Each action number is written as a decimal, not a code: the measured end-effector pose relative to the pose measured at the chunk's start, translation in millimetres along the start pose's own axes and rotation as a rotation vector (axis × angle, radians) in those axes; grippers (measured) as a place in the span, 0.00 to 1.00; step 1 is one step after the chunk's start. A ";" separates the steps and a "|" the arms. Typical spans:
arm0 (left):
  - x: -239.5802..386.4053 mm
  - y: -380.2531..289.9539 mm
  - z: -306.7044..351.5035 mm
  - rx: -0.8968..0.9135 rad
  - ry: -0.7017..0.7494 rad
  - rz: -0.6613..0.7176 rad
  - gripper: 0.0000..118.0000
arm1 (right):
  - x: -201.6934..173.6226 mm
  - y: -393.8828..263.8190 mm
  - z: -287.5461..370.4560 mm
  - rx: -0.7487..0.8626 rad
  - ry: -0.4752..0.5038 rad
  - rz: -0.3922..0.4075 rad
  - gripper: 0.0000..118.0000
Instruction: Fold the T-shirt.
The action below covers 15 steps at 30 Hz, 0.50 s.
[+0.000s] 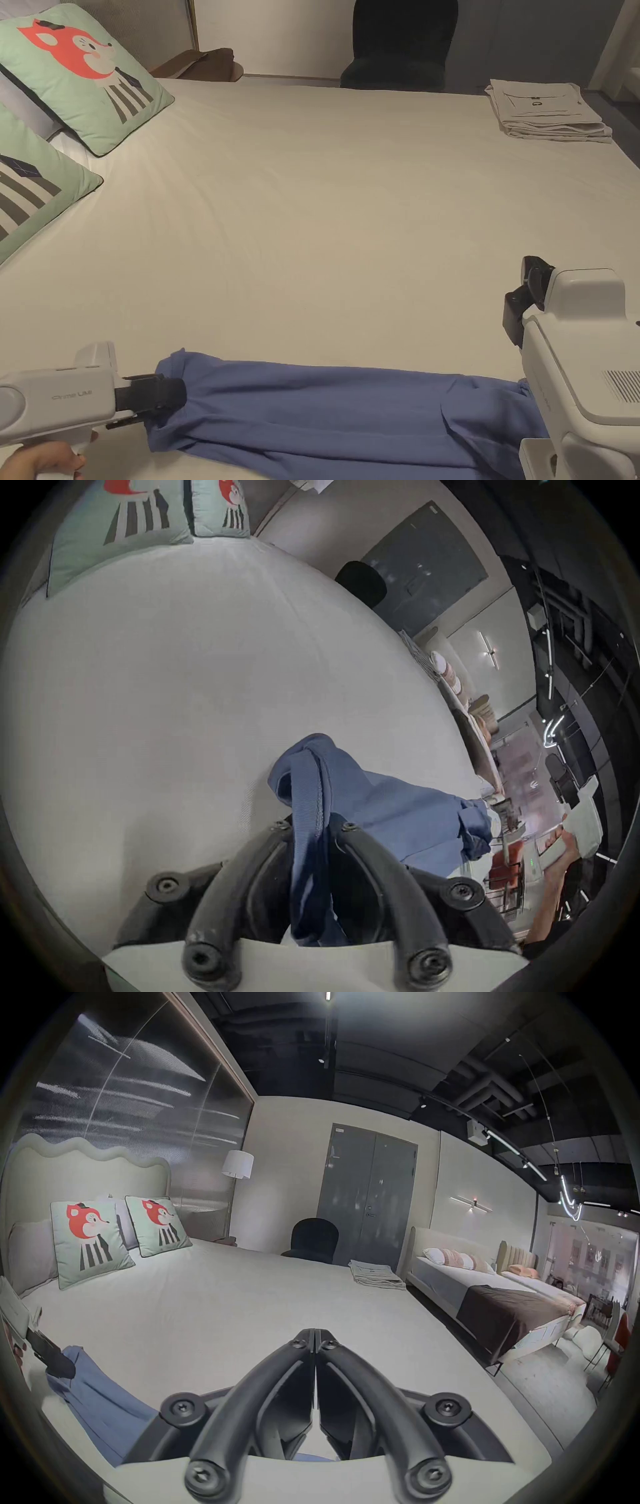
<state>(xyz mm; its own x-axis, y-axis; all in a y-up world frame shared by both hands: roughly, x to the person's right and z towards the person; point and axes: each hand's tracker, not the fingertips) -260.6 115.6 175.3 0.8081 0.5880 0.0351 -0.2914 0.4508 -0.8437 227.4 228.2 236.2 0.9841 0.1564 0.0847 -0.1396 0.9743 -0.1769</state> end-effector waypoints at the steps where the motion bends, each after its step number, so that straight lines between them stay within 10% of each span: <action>1: -0.7 2.1 6.9 0.007 0.012 -0.015 0.07 | 0.5 0.8 1.0 0.002 0.002 -0.002 0.00; 15: 12.6 16.4 42.6 0.076 0.131 -0.051 0.07 | 15.0 1.1 14.1 0.022 -0.004 -0.017 0.00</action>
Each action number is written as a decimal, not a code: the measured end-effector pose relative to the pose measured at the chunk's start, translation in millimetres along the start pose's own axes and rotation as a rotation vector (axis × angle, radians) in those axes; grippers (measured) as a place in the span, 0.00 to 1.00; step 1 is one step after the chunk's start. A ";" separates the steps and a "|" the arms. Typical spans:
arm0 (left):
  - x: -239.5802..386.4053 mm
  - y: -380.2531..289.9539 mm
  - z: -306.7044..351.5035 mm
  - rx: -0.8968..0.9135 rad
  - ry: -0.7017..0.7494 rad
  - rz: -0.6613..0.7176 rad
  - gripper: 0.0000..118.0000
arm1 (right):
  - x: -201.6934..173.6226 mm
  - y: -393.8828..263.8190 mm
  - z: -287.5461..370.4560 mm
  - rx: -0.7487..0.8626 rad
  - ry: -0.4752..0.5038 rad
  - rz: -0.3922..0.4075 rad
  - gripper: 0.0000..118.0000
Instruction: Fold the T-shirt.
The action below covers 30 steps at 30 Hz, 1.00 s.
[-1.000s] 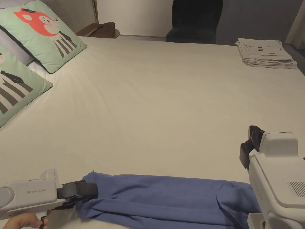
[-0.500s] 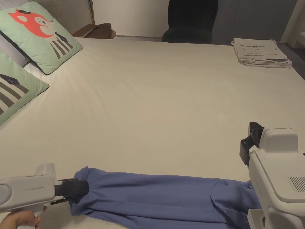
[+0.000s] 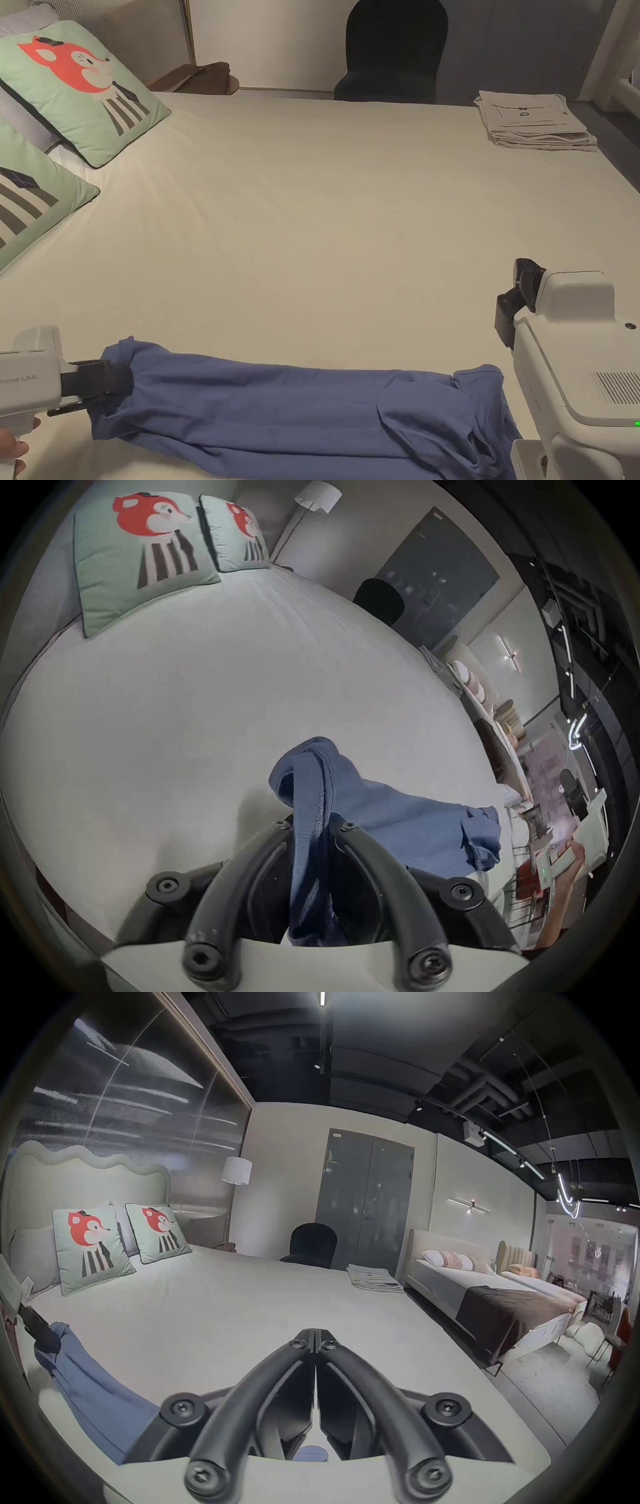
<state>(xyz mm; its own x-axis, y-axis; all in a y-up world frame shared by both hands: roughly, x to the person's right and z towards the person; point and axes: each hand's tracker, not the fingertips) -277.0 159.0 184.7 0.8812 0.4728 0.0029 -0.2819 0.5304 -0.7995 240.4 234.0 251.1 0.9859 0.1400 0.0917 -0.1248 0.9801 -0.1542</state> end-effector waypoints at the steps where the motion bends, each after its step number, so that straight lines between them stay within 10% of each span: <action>1: 8.4 -0.3 -0.4 -0.003 0.000 -0.005 0.07 | 1.4 -0.3 0.7 0.001 -0.002 -0.002 0.00; 25: 216.6 -75.6 -145.7 -0.225 -0.013 -0.324 0.10 | 34.5 -5.8 17.6 0.000 -0.044 -0.018 0.00; 26: 216.7 -76.3 -144.8 -0.221 -0.026 -0.324 0.15 | 35.5 -6.0 17.8 -0.002 -0.045 -0.020 0.00; 30: 222.6 -75.9 -128.4 -0.189 -0.121 -0.291 0.89 | 36.6 -6.7 17.4 -0.007 -0.049 -0.022 0.00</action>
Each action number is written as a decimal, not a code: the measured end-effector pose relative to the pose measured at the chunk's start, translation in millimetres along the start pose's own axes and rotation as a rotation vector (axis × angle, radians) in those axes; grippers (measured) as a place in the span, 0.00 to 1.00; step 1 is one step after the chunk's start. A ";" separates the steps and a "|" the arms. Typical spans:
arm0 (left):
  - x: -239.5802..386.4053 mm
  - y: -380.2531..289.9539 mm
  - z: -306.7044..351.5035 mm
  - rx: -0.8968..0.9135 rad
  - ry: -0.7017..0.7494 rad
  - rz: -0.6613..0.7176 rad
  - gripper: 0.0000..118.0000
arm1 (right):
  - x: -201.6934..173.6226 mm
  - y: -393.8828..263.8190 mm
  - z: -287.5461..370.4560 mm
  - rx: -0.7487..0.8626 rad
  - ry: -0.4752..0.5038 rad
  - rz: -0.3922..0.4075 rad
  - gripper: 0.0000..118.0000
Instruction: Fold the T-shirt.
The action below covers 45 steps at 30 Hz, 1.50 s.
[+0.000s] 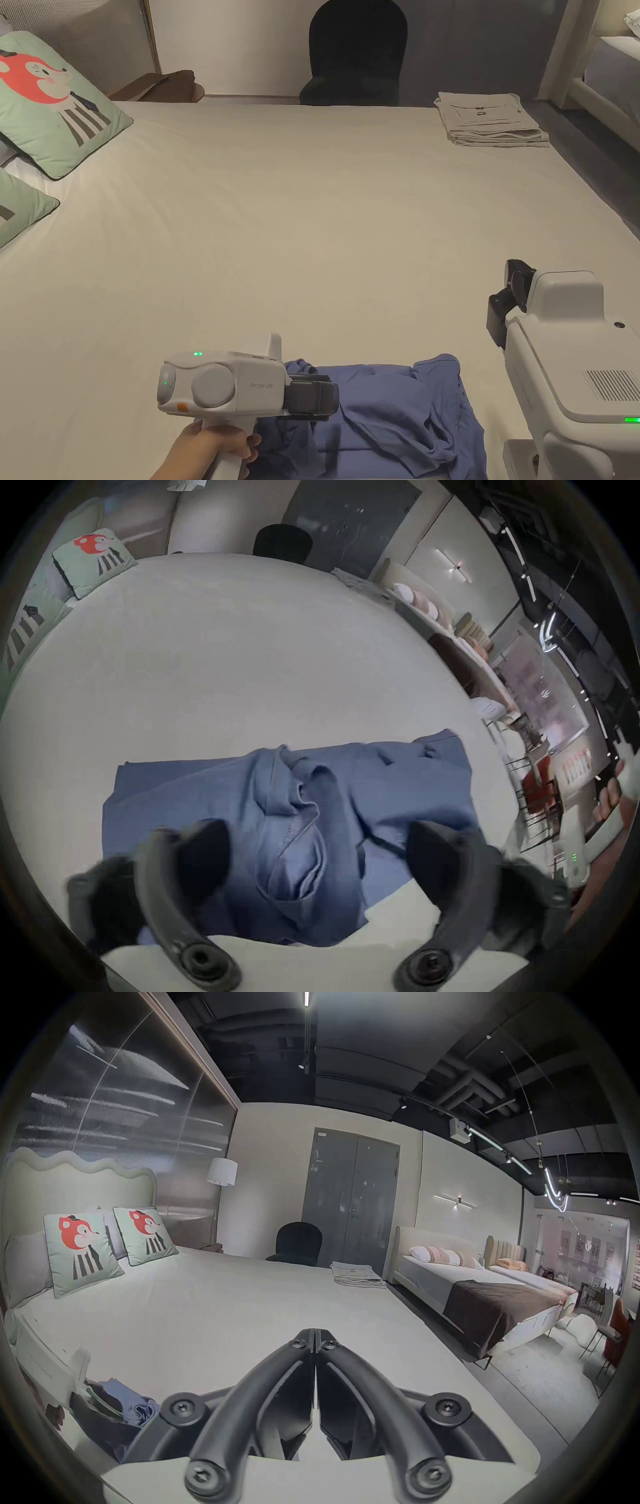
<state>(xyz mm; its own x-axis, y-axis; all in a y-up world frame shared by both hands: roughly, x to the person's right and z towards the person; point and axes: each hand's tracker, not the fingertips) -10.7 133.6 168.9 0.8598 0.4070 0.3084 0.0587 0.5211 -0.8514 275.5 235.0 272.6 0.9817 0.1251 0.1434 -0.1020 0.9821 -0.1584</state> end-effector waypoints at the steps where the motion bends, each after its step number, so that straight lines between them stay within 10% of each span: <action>1: 1.3 0.4 7.5 0.041 -0.010 0.005 0.93 | -0.1 0.1 -0.2 -0.001 0.001 -0.001 0.00; 11: -2.1 -17.8 81.9 0.473 0.330 -0.158 0.88 | -8.2 3.4 -0.4 0.004 0.024 0.003 0.00; 16: -12.8 -31.8 85.3 0.496 0.367 -0.153 0.00 | -10.9 2.7 -0.3 0.003 0.031 0.003 0.00; 45: 43.1 -62.0 -33.7 0.152 0.184 -0.213 0.00 | 14.9 -4.0 1.8 -0.025 -0.021 -0.006 0.00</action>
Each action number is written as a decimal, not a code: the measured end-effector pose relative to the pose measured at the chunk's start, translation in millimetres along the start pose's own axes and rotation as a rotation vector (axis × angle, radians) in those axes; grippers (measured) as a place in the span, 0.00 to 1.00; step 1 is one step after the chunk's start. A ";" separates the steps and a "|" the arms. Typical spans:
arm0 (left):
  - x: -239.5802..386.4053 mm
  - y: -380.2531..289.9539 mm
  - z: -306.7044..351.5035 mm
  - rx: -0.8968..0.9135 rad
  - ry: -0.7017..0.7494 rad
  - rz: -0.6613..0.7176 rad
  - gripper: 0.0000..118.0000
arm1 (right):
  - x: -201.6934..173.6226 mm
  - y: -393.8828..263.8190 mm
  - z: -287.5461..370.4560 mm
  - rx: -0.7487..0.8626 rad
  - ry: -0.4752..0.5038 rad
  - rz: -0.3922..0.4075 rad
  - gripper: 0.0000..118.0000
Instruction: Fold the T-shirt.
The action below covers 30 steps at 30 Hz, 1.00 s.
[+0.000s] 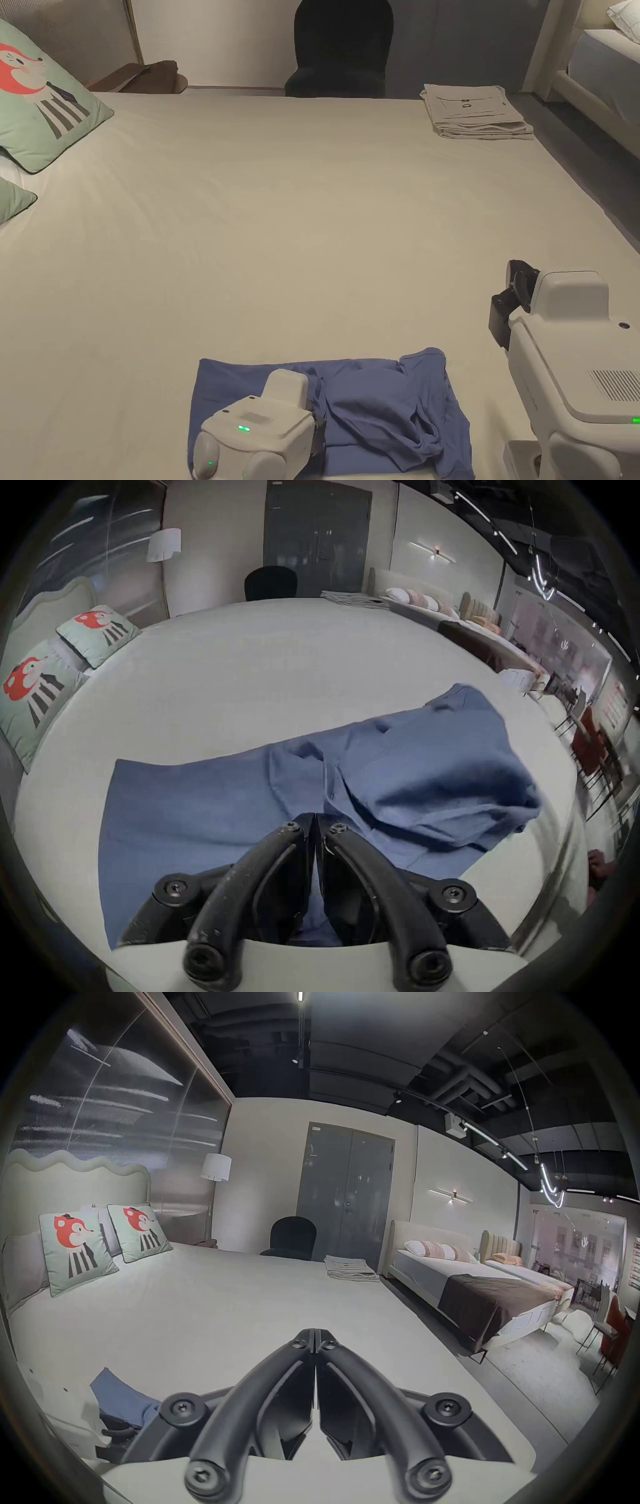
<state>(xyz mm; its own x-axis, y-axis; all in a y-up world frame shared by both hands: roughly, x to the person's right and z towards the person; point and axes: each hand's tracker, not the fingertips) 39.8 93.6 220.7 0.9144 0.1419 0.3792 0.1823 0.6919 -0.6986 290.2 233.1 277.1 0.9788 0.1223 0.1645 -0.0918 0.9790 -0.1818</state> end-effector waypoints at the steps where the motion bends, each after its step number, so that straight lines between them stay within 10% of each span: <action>1: -6.2 4.1 8.1 0.016 -0.040 0.040 0.00 | -0.6 0.5 -0.1 0.002 0.000 0.000 0.00; 15: -172.0 21.3 76.3 -0.032 -0.318 0.504 0.01 | -15.9 4.2 -3.4 0.009 0.041 0.002 0.00; 21: -202.2 -0.9 60.6 -0.113 -0.334 0.606 0.88 | -22.4 3.1 -5.4 -0.004 0.042 0.021 0.00; 27: -220.9 -13.7 34.0 -0.142 -0.428 0.727 0.87 | -22.2 1.8 -7.8 -0.014 0.038 0.025 0.00; 30: -222.3 -13.6 22.5 -0.150 -0.427 0.726 0.59 | -20.8 1.8 -8.5 -0.017 0.033 0.031 0.00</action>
<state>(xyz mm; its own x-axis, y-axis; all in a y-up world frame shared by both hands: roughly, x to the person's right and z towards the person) -174.1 68.5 159.6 0.6140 0.7891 -0.0185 -0.3228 0.2297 -0.9182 271.2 230.9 265.1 0.9810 0.1471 0.1264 -0.1196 0.9719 -0.2026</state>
